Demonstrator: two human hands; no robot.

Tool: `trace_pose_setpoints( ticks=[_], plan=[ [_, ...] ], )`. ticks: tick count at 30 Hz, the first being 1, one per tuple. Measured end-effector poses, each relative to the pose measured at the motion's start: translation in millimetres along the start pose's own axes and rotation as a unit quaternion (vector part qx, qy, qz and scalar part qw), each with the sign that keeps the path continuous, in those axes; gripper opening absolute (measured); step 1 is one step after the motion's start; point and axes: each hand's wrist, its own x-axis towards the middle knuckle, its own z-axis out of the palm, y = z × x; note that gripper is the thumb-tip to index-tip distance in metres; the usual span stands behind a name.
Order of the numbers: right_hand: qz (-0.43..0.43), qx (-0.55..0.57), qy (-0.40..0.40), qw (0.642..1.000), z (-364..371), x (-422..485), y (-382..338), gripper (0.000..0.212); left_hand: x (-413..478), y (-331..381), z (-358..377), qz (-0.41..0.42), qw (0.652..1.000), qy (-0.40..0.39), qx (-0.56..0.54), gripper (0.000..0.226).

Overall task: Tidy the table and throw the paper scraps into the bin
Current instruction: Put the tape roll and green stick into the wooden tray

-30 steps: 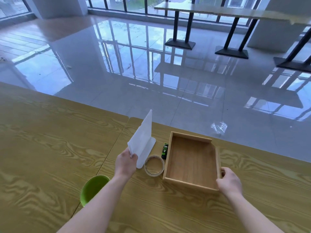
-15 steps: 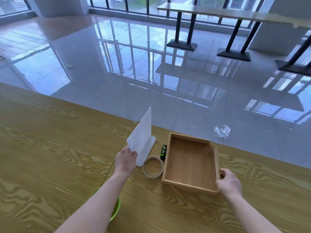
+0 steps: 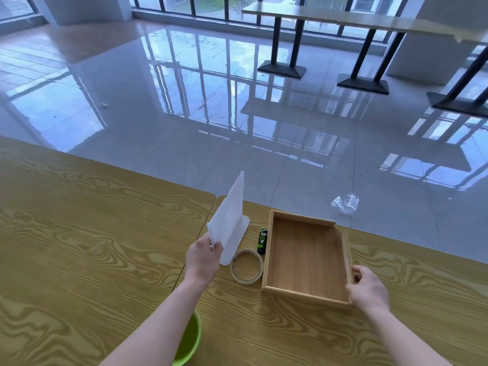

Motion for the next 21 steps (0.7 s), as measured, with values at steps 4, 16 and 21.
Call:
trace_pose_setpoints(
  ticks=[4, 16, 21],
  plan=[
    [-0.03, -0.071, 0.038, 0.996, 0.6, -11.8, -8.2, 0.059, -0.9, -1.7, -3.9, 0.022, 1.0, -0.011, 0.002, 0.009],
    [-0.252, 0.111, -0.191, 0.942, 47.6, -33.1, -226.9, 0.051, -7.2, 0.8, -10.3, 0.108, 0.992, 0.07, 0.01, 0.031],
    [-0.202, 0.217, -0.225, 0.928, 70.1, -20.4, -267.8, 0.069, -9.5, 1.6, -9.4, 0.122, 0.989, 0.088, 0.014, 0.026]
  ],
)
